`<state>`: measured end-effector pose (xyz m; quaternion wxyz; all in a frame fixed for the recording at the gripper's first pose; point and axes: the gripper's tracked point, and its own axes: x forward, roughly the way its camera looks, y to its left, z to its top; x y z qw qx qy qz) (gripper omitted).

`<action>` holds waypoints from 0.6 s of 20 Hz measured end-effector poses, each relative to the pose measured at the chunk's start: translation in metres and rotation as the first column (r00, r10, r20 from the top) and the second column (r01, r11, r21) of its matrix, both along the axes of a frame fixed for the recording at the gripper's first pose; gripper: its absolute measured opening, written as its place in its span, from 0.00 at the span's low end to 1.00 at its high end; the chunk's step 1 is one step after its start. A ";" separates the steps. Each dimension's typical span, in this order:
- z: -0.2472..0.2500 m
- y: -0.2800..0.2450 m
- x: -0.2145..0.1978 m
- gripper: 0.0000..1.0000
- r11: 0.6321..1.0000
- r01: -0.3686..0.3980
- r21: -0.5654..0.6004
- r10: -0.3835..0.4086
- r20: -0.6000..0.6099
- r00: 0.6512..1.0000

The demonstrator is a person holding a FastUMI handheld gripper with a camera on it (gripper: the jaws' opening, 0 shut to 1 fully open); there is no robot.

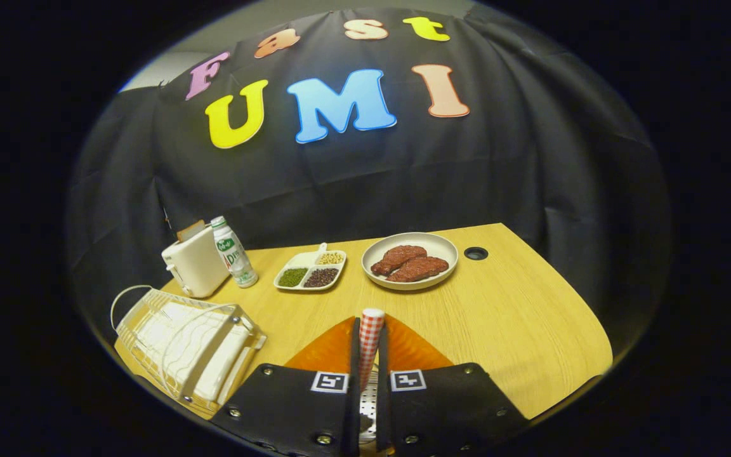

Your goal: Take the plate from the dish rack, then take the spoon from the basket and place it into the plate.

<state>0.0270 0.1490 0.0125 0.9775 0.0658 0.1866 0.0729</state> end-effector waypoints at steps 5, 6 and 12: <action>0.035 0.012 -0.012 0.10 0.999 -0.017 -0.048 0.022 0.103 0.994; 0.040 0.011 -0.013 0.10 0.998 -0.015 -0.061 0.022 0.116 0.993; 0.100 0.006 -0.023 0.10 0.997 0.013 -0.070 0.000 0.179 0.984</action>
